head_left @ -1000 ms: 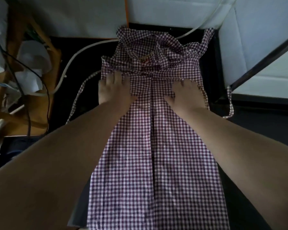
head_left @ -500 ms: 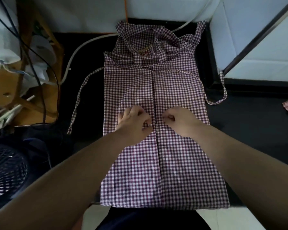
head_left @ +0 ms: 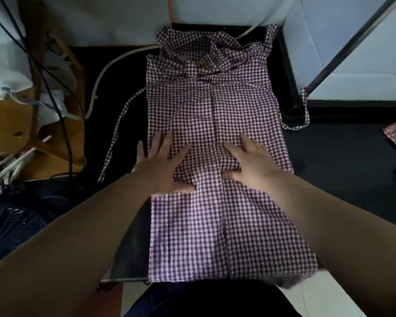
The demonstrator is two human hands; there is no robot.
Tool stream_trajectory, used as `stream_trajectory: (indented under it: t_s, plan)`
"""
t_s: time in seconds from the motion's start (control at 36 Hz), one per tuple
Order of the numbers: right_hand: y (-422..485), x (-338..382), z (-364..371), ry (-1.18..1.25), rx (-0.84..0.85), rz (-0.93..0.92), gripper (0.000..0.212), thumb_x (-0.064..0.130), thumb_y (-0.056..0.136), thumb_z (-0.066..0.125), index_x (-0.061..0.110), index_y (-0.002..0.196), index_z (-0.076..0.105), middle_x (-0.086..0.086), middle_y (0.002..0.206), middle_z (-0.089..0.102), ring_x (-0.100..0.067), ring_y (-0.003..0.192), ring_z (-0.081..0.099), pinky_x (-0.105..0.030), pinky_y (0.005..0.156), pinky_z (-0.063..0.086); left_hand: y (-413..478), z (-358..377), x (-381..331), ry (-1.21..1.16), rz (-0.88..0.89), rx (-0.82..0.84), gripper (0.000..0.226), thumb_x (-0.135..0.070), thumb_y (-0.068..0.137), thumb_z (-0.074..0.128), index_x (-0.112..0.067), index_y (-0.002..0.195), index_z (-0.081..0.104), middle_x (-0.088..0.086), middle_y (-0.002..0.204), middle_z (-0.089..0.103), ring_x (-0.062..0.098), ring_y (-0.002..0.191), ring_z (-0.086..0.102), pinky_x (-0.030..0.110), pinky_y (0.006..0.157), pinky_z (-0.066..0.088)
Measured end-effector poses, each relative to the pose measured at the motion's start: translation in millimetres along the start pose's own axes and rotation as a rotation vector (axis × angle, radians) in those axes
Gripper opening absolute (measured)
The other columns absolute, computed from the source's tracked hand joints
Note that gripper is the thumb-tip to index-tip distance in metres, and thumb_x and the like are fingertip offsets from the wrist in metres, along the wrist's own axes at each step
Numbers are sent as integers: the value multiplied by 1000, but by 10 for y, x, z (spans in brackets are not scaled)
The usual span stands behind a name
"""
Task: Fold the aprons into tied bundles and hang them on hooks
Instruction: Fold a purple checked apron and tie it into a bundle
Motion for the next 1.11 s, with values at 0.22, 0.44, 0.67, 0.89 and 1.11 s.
stream_trajectory:
  t_s: [0.22, 0.44, 0.67, 0.89, 1.11]
  plan:
    - [83, 151, -116, -37, -267, 44, 54, 47, 95, 46, 20, 140, 35, -9, 137, 41, -28, 121, 46, -42, 97, 43, -94, -175, -32, 85, -77, -404, 64, -50, 95, 46, -31, 150, 18, 4, 151, 14, 29, 137, 22, 44, 112, 22]
    - [-411, -31, 294, 124, -209, -109, 45, 49, 92, 49, 19, 124, 57, -1, 127, 49, -20, 117, 49, -34, 100, 42, -488, 402, -322, -198, -45, -311, 59, -47, 98, 36, -27, 152, 23, 2, 158, 15, 25, 142, 19, 42, 113, 29]
    - [-990, -297, 692, -26, -65, -125, 64, 58, 93, 41, 32, 148, 24, -8, 158, 10, -29, 144, 12, -42, 117, 9, -1026, 864, -712, -215, -243, -345, 62, -55, 96, 36, -30, 152, 21, 7, 160, 9, 30, 144, 11, 47, 116, 11]
    - [-1245, -321, 944, 91, -258, -199, 28, 35, 97, 44, 16, 108, 61, -3, 109, 56, -24, 97, 56, -36, 80, 46, -1481, 1230, -951, -329, -75, -569, 49, -36, 86, 35, -19, 116, 69, 1, 116, 66, 29, 99, 65, 42, 71, 57]
    - [-1255, -241, 1106, -42, 71, -134, 59, 58, 97, 13, 39, 148, -11, -6, 156, -26, -30, 145, -16, -50, 113, -15, -1343, 1264, -1032, -238, -173, -235, 68, -55, 98, 21, -25, 153, -7, -9, 159, -18, 10, 145, -18, 33, 117, -11]
Point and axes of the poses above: each hand's wrist, its own y-axis towards the middle knuckle, its own z-axis out of the palm, x = y × z, the point moved 1 cm from there along y, towards the middle knuckle
